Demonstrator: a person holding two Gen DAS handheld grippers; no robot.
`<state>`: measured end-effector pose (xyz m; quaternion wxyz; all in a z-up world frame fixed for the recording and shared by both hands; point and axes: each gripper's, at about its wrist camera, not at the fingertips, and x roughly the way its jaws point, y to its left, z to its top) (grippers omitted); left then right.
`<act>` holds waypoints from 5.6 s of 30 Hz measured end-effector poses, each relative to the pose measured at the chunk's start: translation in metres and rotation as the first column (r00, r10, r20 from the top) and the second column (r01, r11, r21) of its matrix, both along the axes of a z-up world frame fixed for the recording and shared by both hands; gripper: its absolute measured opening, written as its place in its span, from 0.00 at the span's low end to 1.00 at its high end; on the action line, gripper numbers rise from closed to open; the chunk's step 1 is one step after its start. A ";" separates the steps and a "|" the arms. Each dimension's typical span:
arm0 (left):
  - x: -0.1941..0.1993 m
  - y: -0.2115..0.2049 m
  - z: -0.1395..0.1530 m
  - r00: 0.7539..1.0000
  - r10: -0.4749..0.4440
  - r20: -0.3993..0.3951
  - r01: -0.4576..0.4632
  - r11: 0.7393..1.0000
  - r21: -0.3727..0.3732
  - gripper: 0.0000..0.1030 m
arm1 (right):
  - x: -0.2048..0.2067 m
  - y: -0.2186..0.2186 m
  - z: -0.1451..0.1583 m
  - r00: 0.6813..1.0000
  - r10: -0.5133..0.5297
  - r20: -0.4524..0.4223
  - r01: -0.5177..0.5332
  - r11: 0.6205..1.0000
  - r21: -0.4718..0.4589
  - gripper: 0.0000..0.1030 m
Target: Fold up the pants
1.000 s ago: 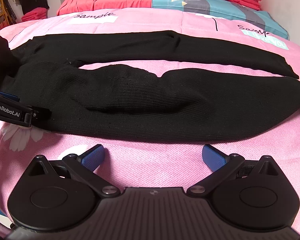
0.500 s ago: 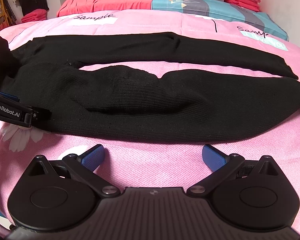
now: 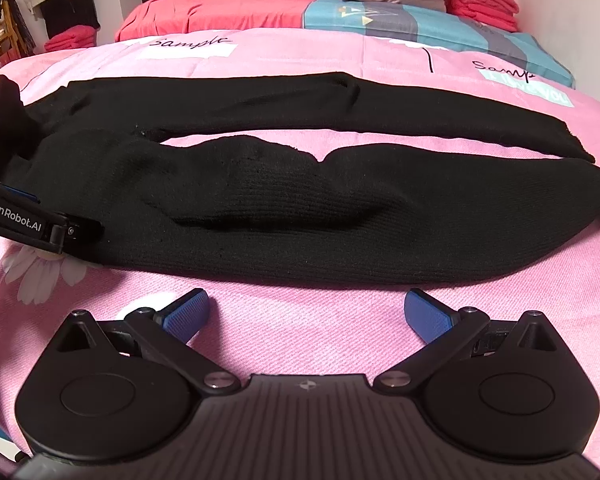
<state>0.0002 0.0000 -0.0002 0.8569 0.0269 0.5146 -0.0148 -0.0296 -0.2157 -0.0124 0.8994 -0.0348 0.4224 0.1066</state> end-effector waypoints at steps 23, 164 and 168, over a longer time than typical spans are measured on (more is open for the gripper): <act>-0.001 -0.001 0.000 1.000 -0.009 0.006 0.009 1.000 0.002 1.00 | -0.002 0.001 0.000 1.000 0.001 0.014 -0.001 1.000 0.001 1.00; -0.038 0.209 -0.009 0.933 0.279 0.227 -0.256 0.958 -0.126 1.00 | 0.195 0.336 0.039 0.709 0.701 0.077 -0.704 0.710 0.018 0.30; -0.038 0.207 -0.009 0.929 0.283 0.239 -0.261 0.958 -0.119 1.00 | 0.218 0.363 0.009 0.737 0.669 0.090 -0.672 0.740 0.000 0.28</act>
